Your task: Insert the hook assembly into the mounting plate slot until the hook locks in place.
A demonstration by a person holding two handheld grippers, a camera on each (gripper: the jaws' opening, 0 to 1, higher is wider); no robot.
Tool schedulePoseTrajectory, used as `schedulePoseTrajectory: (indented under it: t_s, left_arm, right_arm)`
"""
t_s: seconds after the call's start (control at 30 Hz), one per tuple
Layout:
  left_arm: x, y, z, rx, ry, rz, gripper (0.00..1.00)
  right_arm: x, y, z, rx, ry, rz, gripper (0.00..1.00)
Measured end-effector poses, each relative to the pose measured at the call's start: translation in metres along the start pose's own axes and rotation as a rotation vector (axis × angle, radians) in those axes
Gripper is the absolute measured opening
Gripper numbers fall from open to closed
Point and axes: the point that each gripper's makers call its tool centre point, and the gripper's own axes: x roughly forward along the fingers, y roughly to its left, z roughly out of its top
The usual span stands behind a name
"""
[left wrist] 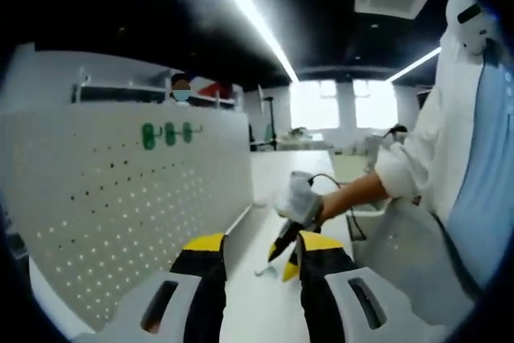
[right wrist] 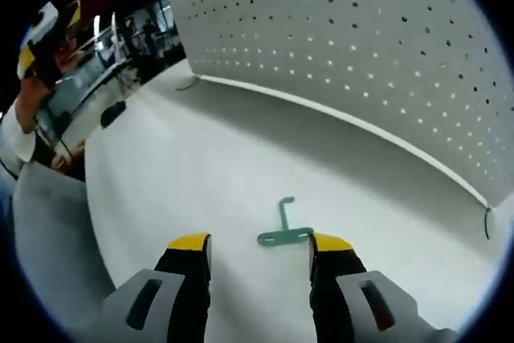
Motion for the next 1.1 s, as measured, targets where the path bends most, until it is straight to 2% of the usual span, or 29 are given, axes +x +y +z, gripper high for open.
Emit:
schedulePoseTrajectory:
  t_s: [0.37,0.5,0.73,0.83,1.1]
  left_arm:
    - [-0.005,0.003,-0.006,-0.014,0.003,0.016,0.34]
    - [-0.007,0.004,-0.007,-0.019,0.002,0.023,0.34]
    - [-0.01,0.007,-0.009,-0.028,-0.001,0.032,0.33]
    - [-0.01,0.007,-0.009,-0.031,-0.004,0.032,0.33]
    - [-0.009,0.005,-0.009,-0.031,-0.007,0.026,0.31]
  right_arm:
    - [0.013,0.01,0.013,-0.022,-0.007,0.045,0.47]
    - [0.017,0.015,0.017,-0.035,0.0,0.056,0.44]
    - [0.015,0.006,0.028,-0.008,-0.024,0.019,0.33]
    - [0.015,-0.001,0.027,-0.01,-0.01,-0.033,0.25]
    - [0.013,-0.006,0.028,-0.019,0.016,-0.106,0.16]
